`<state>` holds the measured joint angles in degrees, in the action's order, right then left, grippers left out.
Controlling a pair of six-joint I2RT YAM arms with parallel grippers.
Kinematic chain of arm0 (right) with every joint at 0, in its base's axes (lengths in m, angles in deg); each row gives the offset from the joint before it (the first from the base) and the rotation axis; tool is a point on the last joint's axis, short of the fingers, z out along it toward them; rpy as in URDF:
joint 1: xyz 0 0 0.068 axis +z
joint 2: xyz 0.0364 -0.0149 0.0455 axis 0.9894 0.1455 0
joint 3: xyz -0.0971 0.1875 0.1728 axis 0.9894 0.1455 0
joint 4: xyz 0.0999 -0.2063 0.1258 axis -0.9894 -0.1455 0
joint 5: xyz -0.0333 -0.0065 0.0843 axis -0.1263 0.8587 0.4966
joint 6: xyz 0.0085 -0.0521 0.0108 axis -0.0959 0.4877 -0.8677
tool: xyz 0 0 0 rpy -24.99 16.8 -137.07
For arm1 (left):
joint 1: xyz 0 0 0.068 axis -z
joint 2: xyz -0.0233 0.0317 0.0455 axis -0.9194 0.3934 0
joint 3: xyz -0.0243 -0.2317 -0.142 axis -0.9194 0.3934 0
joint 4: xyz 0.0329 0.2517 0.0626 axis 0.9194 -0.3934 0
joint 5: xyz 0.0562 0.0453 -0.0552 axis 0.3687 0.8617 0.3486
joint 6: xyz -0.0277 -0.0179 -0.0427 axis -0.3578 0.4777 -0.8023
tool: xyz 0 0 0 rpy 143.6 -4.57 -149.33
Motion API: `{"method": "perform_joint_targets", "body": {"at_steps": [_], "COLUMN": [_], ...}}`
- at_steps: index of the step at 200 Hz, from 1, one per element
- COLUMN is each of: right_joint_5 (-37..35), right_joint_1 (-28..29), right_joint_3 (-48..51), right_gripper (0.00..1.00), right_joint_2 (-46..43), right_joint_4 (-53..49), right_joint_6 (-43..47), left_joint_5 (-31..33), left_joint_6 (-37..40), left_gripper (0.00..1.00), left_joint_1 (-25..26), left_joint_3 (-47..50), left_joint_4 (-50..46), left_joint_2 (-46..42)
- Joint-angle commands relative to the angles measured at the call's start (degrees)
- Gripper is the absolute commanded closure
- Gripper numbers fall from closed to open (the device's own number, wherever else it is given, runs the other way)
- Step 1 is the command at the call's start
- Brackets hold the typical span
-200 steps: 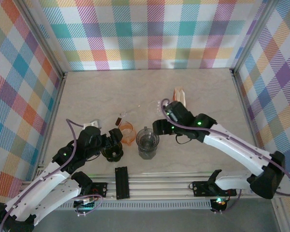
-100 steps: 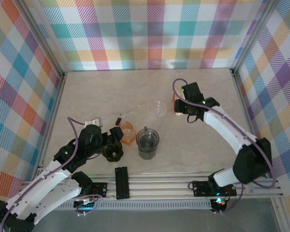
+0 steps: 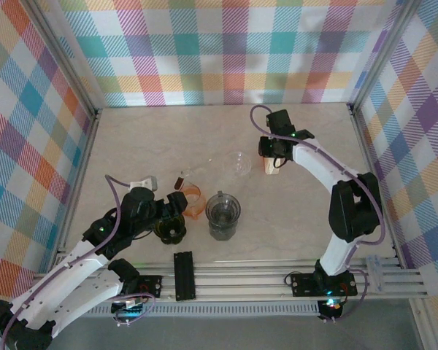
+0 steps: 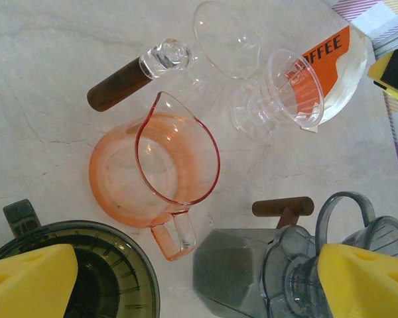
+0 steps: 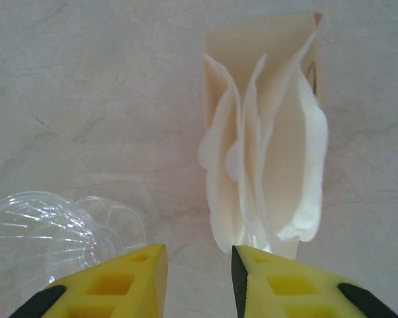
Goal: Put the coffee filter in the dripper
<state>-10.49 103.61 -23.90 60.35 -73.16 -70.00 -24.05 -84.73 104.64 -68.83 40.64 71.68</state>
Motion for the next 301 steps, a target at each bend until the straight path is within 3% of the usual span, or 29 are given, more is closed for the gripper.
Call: {"method": "perform_joint_targets", "body": {"at_steps": [1, 192, 301], "right_joint_5": [1.9, -5.6, -6.1], "right_joint_1": [0.2, 0.2, 1.3], "right_joint_3": [-2.6, -10.4, -8.5], "right_gripper": [0.67, 0.79, 1.0], "right_joint_2": [2.2, 11.1, 8.1], "right_joint_4": [1.1, -4.3, -2.8], "right_joint_6": [-0.7, -2.5, -0.7], "left_joint_5": [0.9, 3.2, 3.2], "left_joint_6": [1.4, 2.2, 2.0], "left_gripper": [0.06, 0.03, 0.03], "left_joint_1": [0.7, 0.7, 0.7], "left_joint_3": [1.0, 1.0, 1.0], "left_joint_4": [2.1, 0.9, 0.8], "left_joint_2": [0.2, -1.0, -1.0]}}
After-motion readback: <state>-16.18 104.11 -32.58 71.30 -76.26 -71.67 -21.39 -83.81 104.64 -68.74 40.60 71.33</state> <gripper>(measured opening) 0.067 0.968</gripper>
